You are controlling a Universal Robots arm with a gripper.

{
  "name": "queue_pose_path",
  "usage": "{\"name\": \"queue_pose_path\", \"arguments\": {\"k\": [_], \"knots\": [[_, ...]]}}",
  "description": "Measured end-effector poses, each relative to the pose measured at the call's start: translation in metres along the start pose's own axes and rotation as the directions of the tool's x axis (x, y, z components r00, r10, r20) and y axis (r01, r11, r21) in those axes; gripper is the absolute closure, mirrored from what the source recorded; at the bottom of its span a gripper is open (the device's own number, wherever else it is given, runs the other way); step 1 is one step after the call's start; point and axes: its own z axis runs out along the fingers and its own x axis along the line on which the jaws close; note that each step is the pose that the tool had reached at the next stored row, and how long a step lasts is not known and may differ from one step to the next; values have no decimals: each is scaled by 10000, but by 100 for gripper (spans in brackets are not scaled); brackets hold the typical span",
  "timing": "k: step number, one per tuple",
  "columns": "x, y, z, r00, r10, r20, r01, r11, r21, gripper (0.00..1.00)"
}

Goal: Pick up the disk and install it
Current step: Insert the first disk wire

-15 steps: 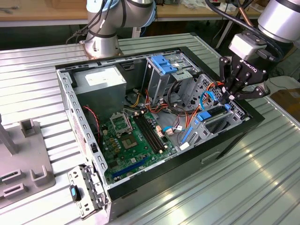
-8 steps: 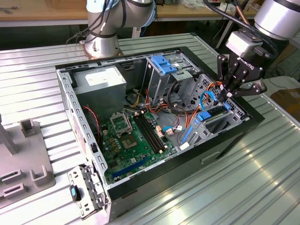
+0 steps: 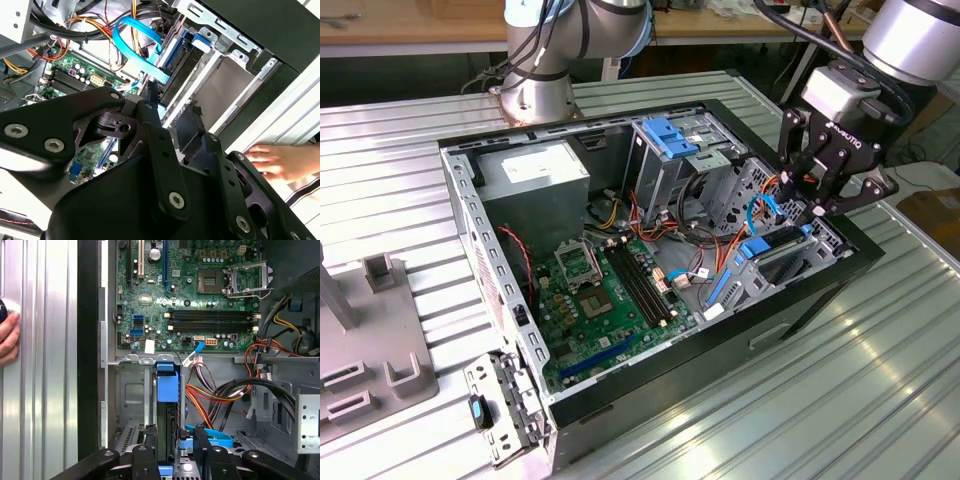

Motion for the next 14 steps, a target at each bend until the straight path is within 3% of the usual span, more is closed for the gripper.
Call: {"name": "queue_pose_path", "arguments": {"k": [1, 4, 10, 14], "knots": [[-5, -6, 72, 10000, 0, 11, 0, 10000, 0, 58], [-11, -13, 125, 10000, 1, 12, -1, 10000, 0, 58], [-22, -47, 168, 10000, 0, 14, 0, 10000, 0, 58], [-33, -62, 278, 10000, 0, 12, 0, 10000, 0, 58]]}}
